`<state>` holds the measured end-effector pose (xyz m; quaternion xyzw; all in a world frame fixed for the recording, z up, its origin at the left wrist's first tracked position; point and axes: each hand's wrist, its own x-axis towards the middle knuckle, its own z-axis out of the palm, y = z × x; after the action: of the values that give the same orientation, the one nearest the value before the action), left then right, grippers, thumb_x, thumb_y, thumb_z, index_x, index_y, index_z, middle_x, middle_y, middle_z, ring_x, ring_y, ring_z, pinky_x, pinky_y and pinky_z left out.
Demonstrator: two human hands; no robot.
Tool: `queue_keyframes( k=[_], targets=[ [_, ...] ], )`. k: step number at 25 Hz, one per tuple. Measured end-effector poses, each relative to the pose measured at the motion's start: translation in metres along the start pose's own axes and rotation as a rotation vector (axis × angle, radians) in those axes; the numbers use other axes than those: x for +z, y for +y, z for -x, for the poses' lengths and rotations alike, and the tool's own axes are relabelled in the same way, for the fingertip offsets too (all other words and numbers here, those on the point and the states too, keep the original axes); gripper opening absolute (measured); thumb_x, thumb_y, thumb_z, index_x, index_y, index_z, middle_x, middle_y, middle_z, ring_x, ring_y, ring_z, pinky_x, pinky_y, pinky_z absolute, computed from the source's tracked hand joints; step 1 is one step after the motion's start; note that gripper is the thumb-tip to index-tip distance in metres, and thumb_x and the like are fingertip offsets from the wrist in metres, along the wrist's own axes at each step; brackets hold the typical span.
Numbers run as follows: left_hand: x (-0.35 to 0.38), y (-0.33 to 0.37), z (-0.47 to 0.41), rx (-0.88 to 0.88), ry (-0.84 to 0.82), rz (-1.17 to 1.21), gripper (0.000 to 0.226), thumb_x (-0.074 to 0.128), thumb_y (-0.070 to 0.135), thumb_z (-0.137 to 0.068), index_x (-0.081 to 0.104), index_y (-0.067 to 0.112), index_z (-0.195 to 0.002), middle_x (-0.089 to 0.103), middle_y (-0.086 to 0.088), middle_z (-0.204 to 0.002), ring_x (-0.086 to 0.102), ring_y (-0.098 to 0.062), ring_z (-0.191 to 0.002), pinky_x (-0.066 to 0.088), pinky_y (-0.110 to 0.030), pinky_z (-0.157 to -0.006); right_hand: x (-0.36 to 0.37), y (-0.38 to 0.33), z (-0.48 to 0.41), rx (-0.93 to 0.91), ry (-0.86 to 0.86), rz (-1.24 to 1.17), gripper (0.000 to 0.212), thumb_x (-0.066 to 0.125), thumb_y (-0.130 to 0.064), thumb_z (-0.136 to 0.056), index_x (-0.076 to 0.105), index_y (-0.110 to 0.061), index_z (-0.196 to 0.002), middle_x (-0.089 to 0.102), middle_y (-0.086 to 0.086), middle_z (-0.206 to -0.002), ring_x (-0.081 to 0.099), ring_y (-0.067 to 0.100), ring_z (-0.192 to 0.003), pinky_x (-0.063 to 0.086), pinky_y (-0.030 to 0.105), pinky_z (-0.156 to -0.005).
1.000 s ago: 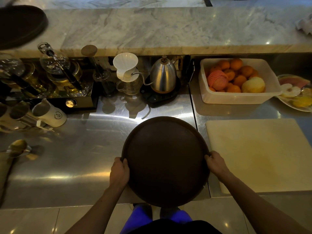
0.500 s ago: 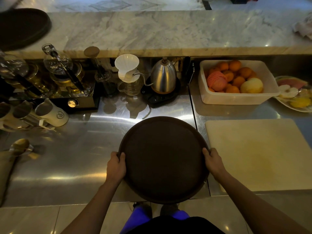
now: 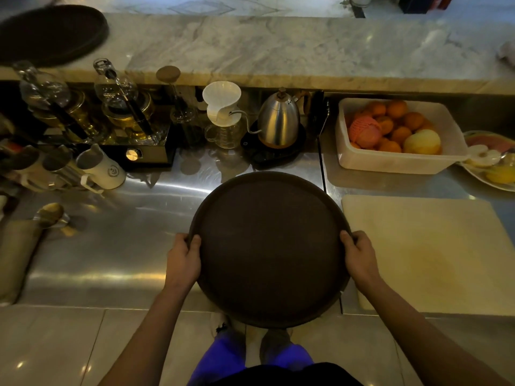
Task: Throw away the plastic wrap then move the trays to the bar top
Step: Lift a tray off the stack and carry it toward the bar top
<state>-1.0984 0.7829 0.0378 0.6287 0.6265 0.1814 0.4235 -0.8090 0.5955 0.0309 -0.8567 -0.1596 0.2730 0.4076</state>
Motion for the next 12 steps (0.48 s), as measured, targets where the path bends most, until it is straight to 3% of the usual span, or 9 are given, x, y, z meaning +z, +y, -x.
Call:
queue_keyframes(
  k=[2, 6, 9, 12],
  targets=[
    [-0.011, 0.0, 0.004, 0.0, 0.028, 0.042, 0.03, 0.045, 0.032, -0.099, 0.056, 0.006, -0.11, 0.062, -0.006, -0.09, 0.061, -0.023, -0.084, 0.044, -0.033, -0.067, 0.001, -0.007, 0.005, -0.023, 0.004, -0.018, 0.029, 0.044, -0.034, -0.099, 0.054, -0.007, -0.101, 0.057, 0.006, -0.088, 0.055, 0.017, -0.078, 0.042, 0.03, -0.06],
    [-0.046, -0.001, 0.014, 0.016, 0.04, 0.089, 0.021, 0.044, 0.032, -0.1, 0.053, 0.014, -0.104, 0.058, -0.002, -0.088, 0.055, -0.02, -0.083, 0.041, -0.033, -0.07, 0.013, -0.027, 0.029, -0.064, 0.053, -0.049, 0.029, 0.048, -0.035, -0.097, 0.055, -0.007, -0.094, 0.059, 0.012, -0.087, 0.057, 0.026, -0.081, 0.047, 0.042, -0.071],
    [-0.082, -0.01, 0.011, 0.044, 0.057, 0.128, 0.019, 0.045, 0.033, -0.099, 0.051, 0.016, -0.103, 0.056, 0.005, -0.083, 0.054, -0.018, -0.083, 0.04, -0.034, -0.071, 0.03, -0.052, 0.058, -0.1, 0.059, -0.077, 0.025, 0.047, -0.035, -0.097, 0.053, -0.013, -0.087, 0.056, 0.01, -0.084, 0.055, 0.023, -0.076, 0.044, 0.038, -0.065],
    [-0.128, -0.03, 0.009, 0.051, 0.064, 0.146, 0.023, 0.045, 0.037, -0.098, 0.053, 0.016, -0.102, 0.059, 0.002, -0.086, 0.057, -0.018, -0.083, 0.045, -0.038, -0.073, 0.059, -0.075, 0.094, -0.121, 0.053, -0.108, 0.025, 0.048, -0.033, -0.097, 0.054, -0.01, -0.092, 0.055, 0.008, -0.084, 0.053, 0.02, -0.074, 0.041, 0.033, -0.061]
  ],
)
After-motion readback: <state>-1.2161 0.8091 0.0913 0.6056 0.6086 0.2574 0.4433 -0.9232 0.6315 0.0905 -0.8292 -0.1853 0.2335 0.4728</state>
